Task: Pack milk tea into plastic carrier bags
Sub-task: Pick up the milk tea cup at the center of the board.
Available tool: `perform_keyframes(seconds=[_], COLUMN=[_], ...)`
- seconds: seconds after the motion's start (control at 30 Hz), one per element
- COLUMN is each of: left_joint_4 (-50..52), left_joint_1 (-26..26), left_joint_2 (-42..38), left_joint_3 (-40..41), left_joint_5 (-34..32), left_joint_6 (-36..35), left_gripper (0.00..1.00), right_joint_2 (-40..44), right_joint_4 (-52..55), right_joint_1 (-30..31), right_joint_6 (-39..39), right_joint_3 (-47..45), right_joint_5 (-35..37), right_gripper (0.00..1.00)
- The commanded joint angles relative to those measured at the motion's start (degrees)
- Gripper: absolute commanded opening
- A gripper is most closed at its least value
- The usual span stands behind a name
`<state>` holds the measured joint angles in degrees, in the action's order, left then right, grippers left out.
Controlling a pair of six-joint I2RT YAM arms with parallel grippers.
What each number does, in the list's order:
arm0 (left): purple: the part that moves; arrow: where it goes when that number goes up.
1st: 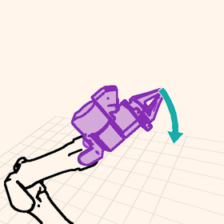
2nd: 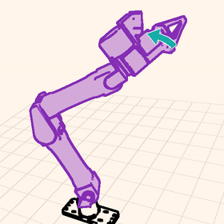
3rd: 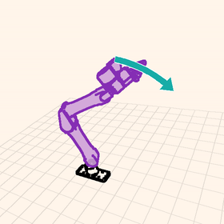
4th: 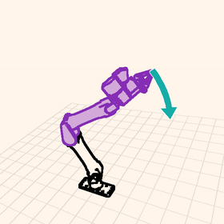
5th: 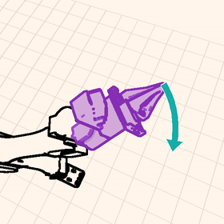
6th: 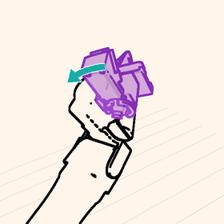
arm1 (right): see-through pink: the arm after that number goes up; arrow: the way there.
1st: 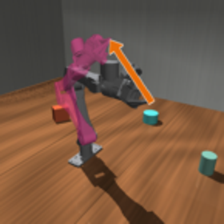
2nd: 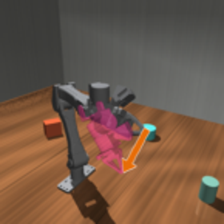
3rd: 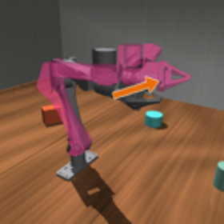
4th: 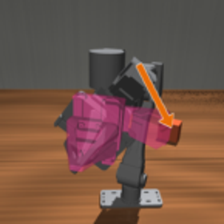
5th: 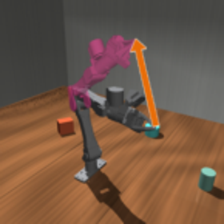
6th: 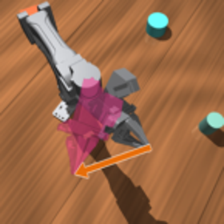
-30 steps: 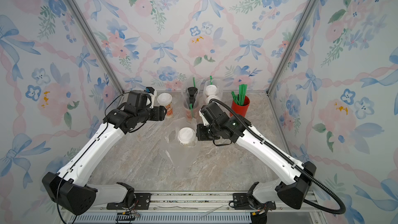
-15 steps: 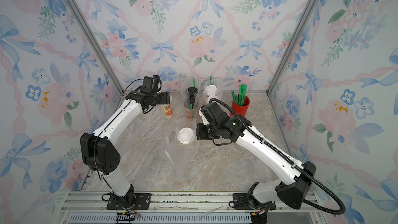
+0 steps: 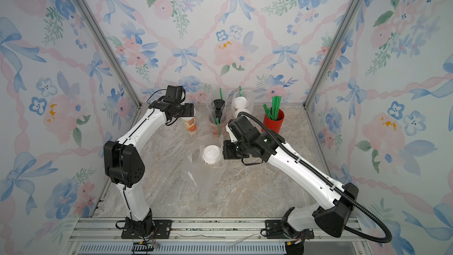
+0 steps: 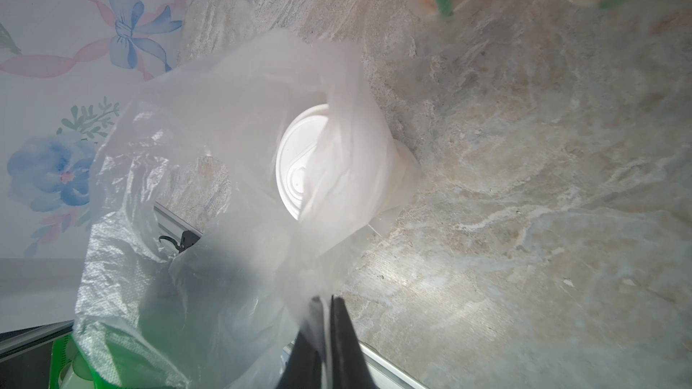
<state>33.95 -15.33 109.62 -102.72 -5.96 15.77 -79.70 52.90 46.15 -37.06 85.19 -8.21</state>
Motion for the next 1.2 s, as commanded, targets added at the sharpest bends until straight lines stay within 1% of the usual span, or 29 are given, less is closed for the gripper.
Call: perform_keyframes(seconds=[0.0,0.47,0.73,1.0,1.07,1.17], left_joint_4=[-0.10,-0.07,-0.03,0.06,0.06,0.06], left_joint_1=[-0.44,-0.79,-1.35,-1.88,-1.98,-2.15], left_joint_2=[1.13,4.09,4.67,4.68,4.68,4.46], left_joint_3=[-1.86,-2.68,-2.00,-0.40,-0.16,-0.12], left_joint_5=[0.15,-0.04,-1.98,-3.90,-4.05,-4.40], left_joint_6=[-0.90,-1.79,-2.52,-3.07,-3.11,-3.20], left_gripper=[0.81,0.82,0.76,0.78,0.77,0.71], right_joint_2=[-0.88,-1.28,-1.20,-0.91,-0.90,-0.81], right_joint_4=[0.26,0.77,0.71,0.53,0.44,0.36], right_joint_1=[-0.49,-0.31,-0.43,-0.38,-0.41,-0.40], right_joint_6=[-0.20,0.18,0.41,0.40,0.33,0.24], right_joint_3=[2.02,3.13,2.63,2.42,2.43,2.27], right_joint_5=[-0.66,-1.01,-1.03,-0.97,-1.02,-0.94], right_gripper=[0.09,0.10,0.10,0.09,0.09,0.09])
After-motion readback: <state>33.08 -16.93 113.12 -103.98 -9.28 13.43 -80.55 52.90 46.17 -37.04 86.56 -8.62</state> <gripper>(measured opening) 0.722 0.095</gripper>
